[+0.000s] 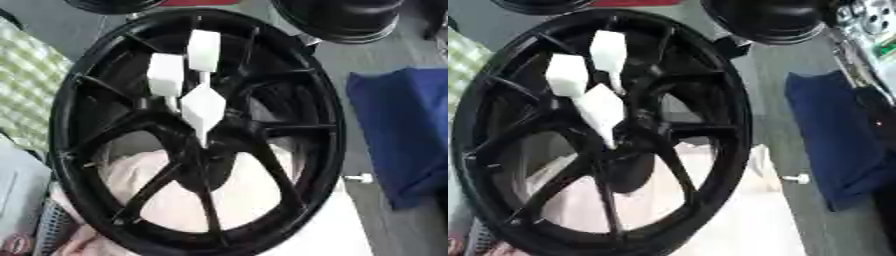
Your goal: Pull the pin out of the wheel hub.
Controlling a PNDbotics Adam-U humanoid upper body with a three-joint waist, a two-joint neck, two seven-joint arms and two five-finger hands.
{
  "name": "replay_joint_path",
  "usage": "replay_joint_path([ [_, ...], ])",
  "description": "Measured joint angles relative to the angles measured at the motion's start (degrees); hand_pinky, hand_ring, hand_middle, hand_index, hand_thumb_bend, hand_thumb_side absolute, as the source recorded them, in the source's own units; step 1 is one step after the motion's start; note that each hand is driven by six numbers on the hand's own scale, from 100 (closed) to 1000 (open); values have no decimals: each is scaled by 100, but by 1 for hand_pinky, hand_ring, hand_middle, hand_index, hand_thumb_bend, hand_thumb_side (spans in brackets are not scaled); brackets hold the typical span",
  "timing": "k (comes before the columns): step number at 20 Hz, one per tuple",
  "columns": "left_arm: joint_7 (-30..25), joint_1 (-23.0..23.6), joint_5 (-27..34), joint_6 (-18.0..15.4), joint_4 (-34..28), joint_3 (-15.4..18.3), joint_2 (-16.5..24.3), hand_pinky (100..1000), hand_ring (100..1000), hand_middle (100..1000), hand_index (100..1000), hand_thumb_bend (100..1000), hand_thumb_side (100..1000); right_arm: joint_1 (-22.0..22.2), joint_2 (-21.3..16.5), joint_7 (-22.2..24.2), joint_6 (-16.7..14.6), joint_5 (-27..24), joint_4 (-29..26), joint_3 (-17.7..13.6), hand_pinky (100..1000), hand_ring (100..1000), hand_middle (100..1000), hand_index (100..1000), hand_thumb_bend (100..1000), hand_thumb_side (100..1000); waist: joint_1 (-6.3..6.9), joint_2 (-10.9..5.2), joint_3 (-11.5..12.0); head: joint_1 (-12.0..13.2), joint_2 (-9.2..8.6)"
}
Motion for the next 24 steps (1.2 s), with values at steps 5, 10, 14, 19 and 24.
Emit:
replay_joint_path([
  [5, 0, -9, -7, -20, 0, 0, 51, 700, 780, 614, 681, 327, 711, 3, 0, 0, 0, 1, -2, 0, 875, 750, 559, 681, 100, 541, 3, 0, 1, 0, 0],
  [10, -45, -153, -87, -147, 0, -28, 512, 702, 780, 624, 689, 331, 683, 32, -1, -1, -1, 15, -57, 1, 874, 750, 560, 682, 100, 538, 32, 26, -1, 42, 0],
  [14, 44, -366, -162, -374, -5, -32, 1077, 708, 782, 639, 704, 341, 660, 159, -11, -10, -4, 107, -167, 0, 873, 750, 560, 682, 100, 538, 21, 80, -28, 84, -5],
  [19, 84, -447, -253, -561, -19, -45, 1921, 711, 777, 638, 707, 346, 651, 275, -14, -73, 6, 245, -269, -29, 873, 750, 560, 683, 100, 541, -20, 134, -88, 78, -51],
  [24, -184, -564, -393, -510, -30, -255, 2893, 724, 776, 642, 720, 362, 665, 340, -14, -101, 2, 274, -286, -44, 873, 750, 560, 682, 100, 545, -21, 159, -113, 61, -57],
])
